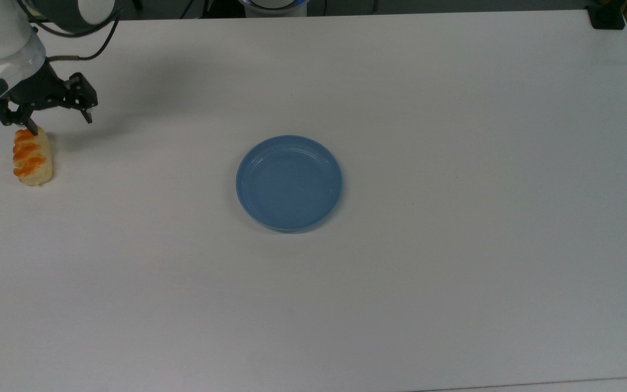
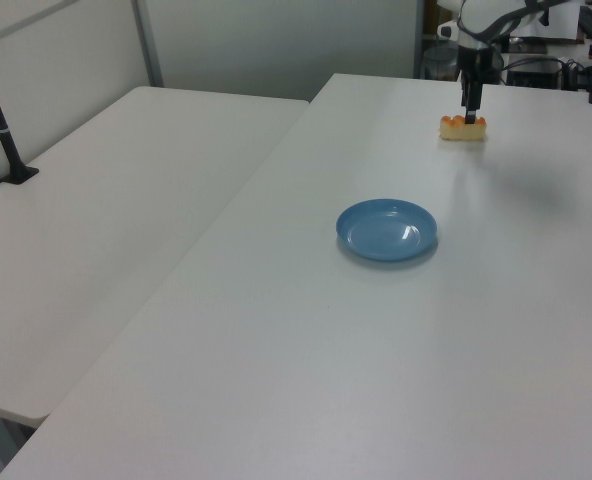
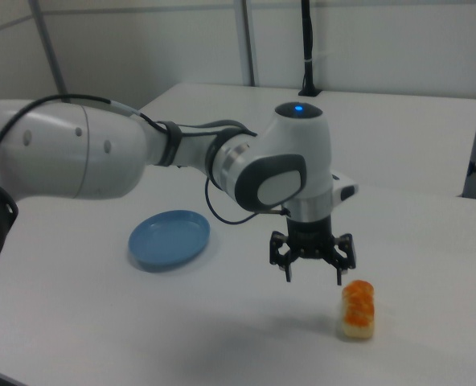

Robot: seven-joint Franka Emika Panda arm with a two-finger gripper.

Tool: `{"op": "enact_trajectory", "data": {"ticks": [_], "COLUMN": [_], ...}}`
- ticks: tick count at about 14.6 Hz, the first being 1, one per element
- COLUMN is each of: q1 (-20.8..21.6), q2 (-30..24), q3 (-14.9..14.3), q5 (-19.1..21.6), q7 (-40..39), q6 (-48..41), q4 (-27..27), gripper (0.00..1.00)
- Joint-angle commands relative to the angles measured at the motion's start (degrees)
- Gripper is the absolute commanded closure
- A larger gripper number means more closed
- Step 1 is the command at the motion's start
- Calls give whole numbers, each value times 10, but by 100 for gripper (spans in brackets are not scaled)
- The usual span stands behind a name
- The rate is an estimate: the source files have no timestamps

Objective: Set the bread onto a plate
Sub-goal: 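Move the open gripper over the bread roll and lower it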

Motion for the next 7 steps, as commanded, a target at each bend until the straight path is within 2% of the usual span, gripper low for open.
{"op": "enact_trajectory", "data": {"ticks": [1, 7], "q1": [-24, -40], "q2": [20, 40], "q3": [1, 1], "q5": [27, 25], "q7": [10, 13], "q6": [22, 78], "q4": [12, 13], "gripper": [0, 0]}}
